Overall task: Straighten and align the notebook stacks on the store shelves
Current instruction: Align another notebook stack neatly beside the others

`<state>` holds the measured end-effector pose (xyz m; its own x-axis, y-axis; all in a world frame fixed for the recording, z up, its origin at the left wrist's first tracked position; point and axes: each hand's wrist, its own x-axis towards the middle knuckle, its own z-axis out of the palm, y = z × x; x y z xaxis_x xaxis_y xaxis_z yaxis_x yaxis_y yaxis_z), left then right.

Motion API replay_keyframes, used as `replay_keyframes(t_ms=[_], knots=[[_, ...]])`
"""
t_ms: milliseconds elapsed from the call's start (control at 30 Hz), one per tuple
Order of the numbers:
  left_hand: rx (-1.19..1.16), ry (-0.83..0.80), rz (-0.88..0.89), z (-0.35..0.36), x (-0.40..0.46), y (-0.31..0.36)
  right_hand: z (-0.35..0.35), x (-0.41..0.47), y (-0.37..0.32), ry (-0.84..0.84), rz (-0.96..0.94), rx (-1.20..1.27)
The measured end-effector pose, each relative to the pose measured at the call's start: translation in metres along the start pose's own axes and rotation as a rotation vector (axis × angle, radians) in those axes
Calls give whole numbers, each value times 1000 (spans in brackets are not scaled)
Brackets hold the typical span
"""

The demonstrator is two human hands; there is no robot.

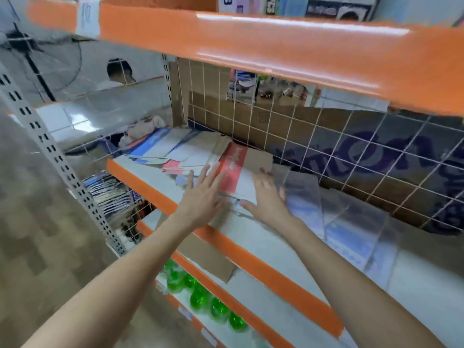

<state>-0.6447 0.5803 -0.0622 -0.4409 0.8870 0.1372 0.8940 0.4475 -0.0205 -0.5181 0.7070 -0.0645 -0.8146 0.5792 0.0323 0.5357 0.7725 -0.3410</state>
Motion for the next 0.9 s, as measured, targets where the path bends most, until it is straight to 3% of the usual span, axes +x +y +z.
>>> replay_keyframes(t_ms=[233, 533, 900], knots=[[-6, -178, 184, 13, 40, -23, 7, 31, 5, -171, 9, 25], [59, -126, 212, 10, 21, -14, 16, -1, -16, -100, 81, -152], [111, -39, 283, 4, -65, 13, 27, -102, -52, -65, 75, -430]])
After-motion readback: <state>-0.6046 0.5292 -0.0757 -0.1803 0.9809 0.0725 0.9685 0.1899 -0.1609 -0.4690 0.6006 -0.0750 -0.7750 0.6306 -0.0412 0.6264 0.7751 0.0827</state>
